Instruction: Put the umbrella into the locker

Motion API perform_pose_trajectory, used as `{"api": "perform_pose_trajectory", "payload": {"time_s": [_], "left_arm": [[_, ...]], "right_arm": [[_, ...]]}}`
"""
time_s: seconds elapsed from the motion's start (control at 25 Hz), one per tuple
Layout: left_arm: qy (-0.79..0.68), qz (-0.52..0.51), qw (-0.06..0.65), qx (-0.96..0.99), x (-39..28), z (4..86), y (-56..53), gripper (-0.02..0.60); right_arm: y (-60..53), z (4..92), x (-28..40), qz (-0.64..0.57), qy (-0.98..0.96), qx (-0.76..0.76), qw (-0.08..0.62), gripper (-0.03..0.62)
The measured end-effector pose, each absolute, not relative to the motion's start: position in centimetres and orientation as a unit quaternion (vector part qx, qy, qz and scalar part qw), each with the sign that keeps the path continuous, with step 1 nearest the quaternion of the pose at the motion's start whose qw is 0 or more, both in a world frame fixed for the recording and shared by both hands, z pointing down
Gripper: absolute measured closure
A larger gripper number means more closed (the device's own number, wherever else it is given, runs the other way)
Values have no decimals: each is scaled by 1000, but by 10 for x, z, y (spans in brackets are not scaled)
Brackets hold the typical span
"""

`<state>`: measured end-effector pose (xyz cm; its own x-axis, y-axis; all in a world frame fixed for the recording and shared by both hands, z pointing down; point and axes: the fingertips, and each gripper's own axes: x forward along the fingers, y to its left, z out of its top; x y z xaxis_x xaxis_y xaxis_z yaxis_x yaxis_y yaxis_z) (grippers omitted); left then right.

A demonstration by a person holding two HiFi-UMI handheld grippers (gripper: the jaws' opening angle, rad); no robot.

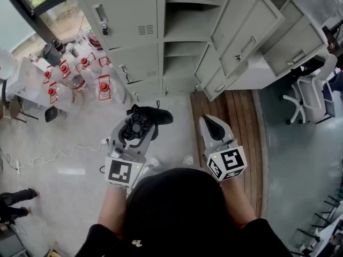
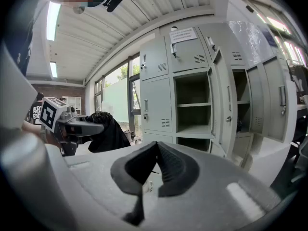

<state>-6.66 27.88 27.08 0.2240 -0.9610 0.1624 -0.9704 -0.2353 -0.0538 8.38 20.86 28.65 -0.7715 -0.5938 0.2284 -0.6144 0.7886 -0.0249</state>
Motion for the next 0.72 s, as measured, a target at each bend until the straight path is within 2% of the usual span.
{"api": "perform_pose_trajectory", "payload": {"time_s": [0.36,0.72], "left_arm": [[-608,82,41,788,-108,285,305,348],[-604,83,60,790,-132,307,313,348]], "right_arm": [[233,292,44,58,-938,329,98,597],[242,314,23,74,-931,337,119,597]]}}
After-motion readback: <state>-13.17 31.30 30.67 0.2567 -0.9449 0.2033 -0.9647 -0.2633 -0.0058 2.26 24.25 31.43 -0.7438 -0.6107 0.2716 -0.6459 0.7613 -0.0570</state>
